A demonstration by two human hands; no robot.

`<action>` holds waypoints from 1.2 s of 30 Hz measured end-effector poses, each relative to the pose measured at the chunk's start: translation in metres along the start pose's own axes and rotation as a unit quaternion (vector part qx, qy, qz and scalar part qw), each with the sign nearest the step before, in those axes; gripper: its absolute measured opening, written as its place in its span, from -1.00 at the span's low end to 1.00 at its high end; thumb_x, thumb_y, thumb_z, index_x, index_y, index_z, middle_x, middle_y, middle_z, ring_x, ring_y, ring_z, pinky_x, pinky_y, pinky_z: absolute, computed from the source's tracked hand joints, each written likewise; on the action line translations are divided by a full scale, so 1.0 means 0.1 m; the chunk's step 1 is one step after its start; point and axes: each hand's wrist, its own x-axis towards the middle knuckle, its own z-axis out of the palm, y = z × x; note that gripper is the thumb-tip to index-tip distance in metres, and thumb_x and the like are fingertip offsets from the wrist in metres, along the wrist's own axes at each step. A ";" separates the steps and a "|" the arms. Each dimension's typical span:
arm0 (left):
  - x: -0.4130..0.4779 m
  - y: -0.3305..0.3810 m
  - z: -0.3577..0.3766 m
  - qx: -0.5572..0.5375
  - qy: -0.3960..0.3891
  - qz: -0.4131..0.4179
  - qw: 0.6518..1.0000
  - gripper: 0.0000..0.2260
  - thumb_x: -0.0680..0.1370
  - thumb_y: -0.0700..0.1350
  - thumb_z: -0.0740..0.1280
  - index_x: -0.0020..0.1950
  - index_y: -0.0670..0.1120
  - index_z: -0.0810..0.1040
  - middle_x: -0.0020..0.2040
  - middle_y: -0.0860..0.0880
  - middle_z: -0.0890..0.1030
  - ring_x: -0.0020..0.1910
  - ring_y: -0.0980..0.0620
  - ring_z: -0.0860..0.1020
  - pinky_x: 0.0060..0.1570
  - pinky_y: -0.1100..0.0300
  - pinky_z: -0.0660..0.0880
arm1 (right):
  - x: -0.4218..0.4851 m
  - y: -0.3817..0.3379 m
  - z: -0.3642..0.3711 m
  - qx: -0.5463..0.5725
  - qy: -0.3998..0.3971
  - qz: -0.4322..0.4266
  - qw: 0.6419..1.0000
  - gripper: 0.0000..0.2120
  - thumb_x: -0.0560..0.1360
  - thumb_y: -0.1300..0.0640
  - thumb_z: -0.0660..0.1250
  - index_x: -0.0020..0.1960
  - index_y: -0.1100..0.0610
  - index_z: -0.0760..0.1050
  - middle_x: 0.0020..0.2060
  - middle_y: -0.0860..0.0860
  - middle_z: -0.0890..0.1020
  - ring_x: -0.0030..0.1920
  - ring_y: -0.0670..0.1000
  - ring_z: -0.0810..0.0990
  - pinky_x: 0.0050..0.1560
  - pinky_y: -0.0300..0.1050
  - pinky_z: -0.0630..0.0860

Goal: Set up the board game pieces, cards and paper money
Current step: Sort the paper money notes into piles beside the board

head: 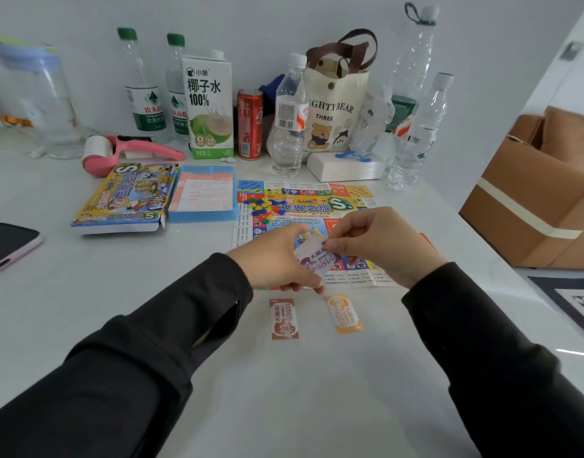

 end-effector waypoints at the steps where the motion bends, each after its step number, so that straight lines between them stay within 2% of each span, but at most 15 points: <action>1: 0.02 0.01 -0.01 0.015 -0.002 -0.006 1.000 -0.16 0.35 -0.13 0.53 0.49 0.04 0.10 -0.19 0.12 0.54 -0.46 0.19 0.52 -0.40 0.33 0.51 | 0.03 0.00 -0.01 -0.011 -0.007 0.004 1.000 -0.83 0.36 0.28 0.46 -0.34 0.08 0.57 -0.44 -0.01 0.66 -0.39 -0.05 0.56 -0.35 -0.28 0.52; 5: 0.08 0.00 -0.01 0.044 -0.015 -0.006 0.999 -0.06 0.33 -0.12 0.53 0.52 0.03 -0.01 -0.15 0.10 0.56 -0.40 0.15 0.54 -0.35 0.29 0.55 | 0.08 0.02 -0.02 -0.051 -0.036 0.016 0.998 -0.83 0.39 0.26 0.44 -0.28 0.00 0.61 -0.41 -0.08 0.67 -0.34 -0.07 0.57 -0.28 -0.29 0.54; 7: 0.07 0.00 0.00 0.031 -0.027 -0.002 0.999 -0.13 0.34 -0.16 0.53 0.48 0.05 0.06 -0.13 0.01 0.62 -0.44 0.13 0.52 -0.39 0.27 0.53 | 0.08 0.05 -0.01 -0.058 -0.036 0.016 0.998 -0.83 0.40 0.24 0.43 -0.26 -0.02 0.62 -0.42 -0.11 0.65 -0.34 -0.08 0.55 -0.25 -0.27 0.53; 8: 0.06 0.01 0.00 0.023 -0.035 0.003 0.999 -0.23 0.34 -0.18 0.52 0.39 0.07 0.14 -0.13 -0.03 0.63 -0.47 0.13 0.50 -0.42 0.28 0.50 | 0.07 0.06 0.00 -0.059 -0.036 0.016 0.998 -0.84 0.40 0.23 0.44 -0.25 -0.02 0.62 -0.43 -0.11 0.65 -0.34 -0.07 0.54 -0.24 -0.25 0.52; 10: 0.05 0.01 -0.01 0.020 -0.044 0.011 0.999 -0.38 0.34 -0.19 0.52 0.16 0.09 0.16 -0.18 -0.06 0.63 -0.51 0.13 0.46 -0.47 0.29 0.45 | 0.07 0.07 0.00 -0.060 -0.042 0.017 0.997 -0.86 0.40 0.23 0.44 -0.24 -0.01 0.63 -0.44 -0.11 0.64 -0.36 -0.08 0.53 -0.24 -0.27 0.51; 11: 0.05 0.01 0.00 0.021 -0.047 0.013 0.999 -0.39 0.34 -0.19 0.52 0.12 0.08 0.15 -0.22 -0.04 0.61 -0.53 0.14 0.46 -0.49 0.30 0.44 | 0.07 0.07 0.00 -0.057 -0.046 0.017 0.997 -0.86 0.40 0.23 0.43 -0.23 0.00 0.63 -0.43 -0.10 0.65 -0.35 -0.07 0.54 -0.23 -0.27 0.52; 15: 0.07 0.00 -0.01 0.010 -0.054 0.016 0.998 -0.42 0.36 -0.21 0.50 0.10 0.07 0.14 -0.38 0.04 0.58 -0.57 0.15 0.44 -0.52 0.30 0.42 | 0.06 0.05 -0.01 -0.048 -0.058 0.016 0.997 -0.85 0.40 0.24 0.43 -0.25 0.00 0.63 -0.30 0.02 0.68 -0.25 0.02 0.56 -0.05 -0.08 0.56; 18: 0.10 0.00 0.00 -0.003 -0.060 0.018 0.998 -0.44 0.36 -0.23 0.49 0.02 0.12 0.15 -0.51 0.07 0.56 -0.58 0.14 0.43 -0.51 0.29 0.41 | 0.06 0.04 0.00 -0.047 -0.062 0.013 0.997 -0.82 0.40 0.23 0.43 -0.29 -0.03 0.63 -0.32 0.02 0.68 -0.25 0.03 0.56 0.00 0.01 0.55; 21: 0.10 0.00 0.02 -0.006 -0.058 0.024 0.998 -0.45 0.37 -0.22 0.48 0.10 0.05 0.17 -0.44 0.05 0.61 -0.53 0.08 0.44 -0.50 0.24 0.41 | 0.06 0.03 0.01 -0.061 -0.065 0.012 0.996 -0.80 0.40 0.20 0.44 -0.32 -0.06 0.63 -0.29 0.04 0.69 -0.23 0.04 0.57 0.03 0.04 0.54; 24: 0.09 0.01 0.01 -0.021 -0.063 0.024 0.998 -0.46 0.38 -0.23 0.48 0.15 0.01 0.19 -0.18 -0.16 0.67 -0.46 0.01 0.44 -0.48 0.21 0.39 | 0.04 0.02 0.02 -0.065 -0.057 0.003 0.996 -0.79 0.40 0.20 0.43 -0.33 -0.06 0.62 -0.25 0.08 0.69 -0.23 -0.02 0.57 0.00 -0.04 0.54; 26: 0.08 0.01 0.01 -0.027 -0.060 0.023 0.998 -0.45 0.38 -0.23 0.48 0.12 0.03 0.15 -0.14 -0.21 0.66 -0.46 0.00 0.44 -0.49 0.22 0.38 | 0.04 0.02 0.03 -0.062 -0.051 -0.004 0.997 -0.80 0.40 0.21 0.43 -0.32 -0.05 0.62 -0.28 0.06 0.68 -0.25 -0.06 0.55 -0.06 -0.10 0.52; 29: 0.08 0.01 0.02 -0.043 -0.064 0.022 0.997 -0.44 0.38 -0.23 0.47 0.16 0.02 0.16 -0.15 -0.20 0.67 -0.47 0.00 0.43 -0.50 0.23 0.38 | 0.03 0.03 0.03 -0.061 -0.052 -0.005 0.997 -0.79 0.40 0.20 0.44 -0.34 -0.06 0.62 -0.36 -0.05 0.67 -0.29 -0.11 0.56 -0.11 -0.19 0.51; 31: 0.07 0.02 0.02 -0.040 -0.063 0.018 0.997 -0.33 0.39 -0.23 0.47 0.34 0.01 0.14 -0.21 -0.16 0.67 -0.49 0.04 0.43 -0.51 0.24 0.39 | 0.02 0.02 0.03 -0.065 -0.056 -0.004 0.996 -0.82 0.39 0.19 0.45 -0.33 -0.05 0.62 -0.34 -0.04 0.68 -0.29 -0.11 0.56 -0.11 -0.19 0.51; 33: 0.07 0.03 0.02 -0.028 -0.052 0.009 0.998 -0.16 0.39 -0.21 0.47 0.48 0.01 0.00 -0.28 -0.11 0.65 -0.50 0.05 0.45 -0.49 0.23 0.40 | 0.01 0.01 0.04 -0.066 -0.062 0.001 0.996 -0.84 0.39 0.17 0.45 -0.31 -0.05 0.62 -0.34 -0.05 0.68 -0.30 -0.12 0.56 -0.10 -0.18 0.51; 36: 0.07 0.03 0.03 -0.020 -0.034 0.001 0.999 -0.03 0.38 -0.20 0.49 0.52 0.03 -0.16 -0.42 -0.02 0.59 -0.51 0.07 0.47 -0.51 0.25 0.41 | 0.01 0.00 0.05 -0.075 -0.061 -0.001 0.995 -0.87 0.39 0.16 0.45 -0.30 -0.03 0.63 -0.30 0.02 0.69 -0.28 -0.05 0.55 -0.06 -0.04 0.53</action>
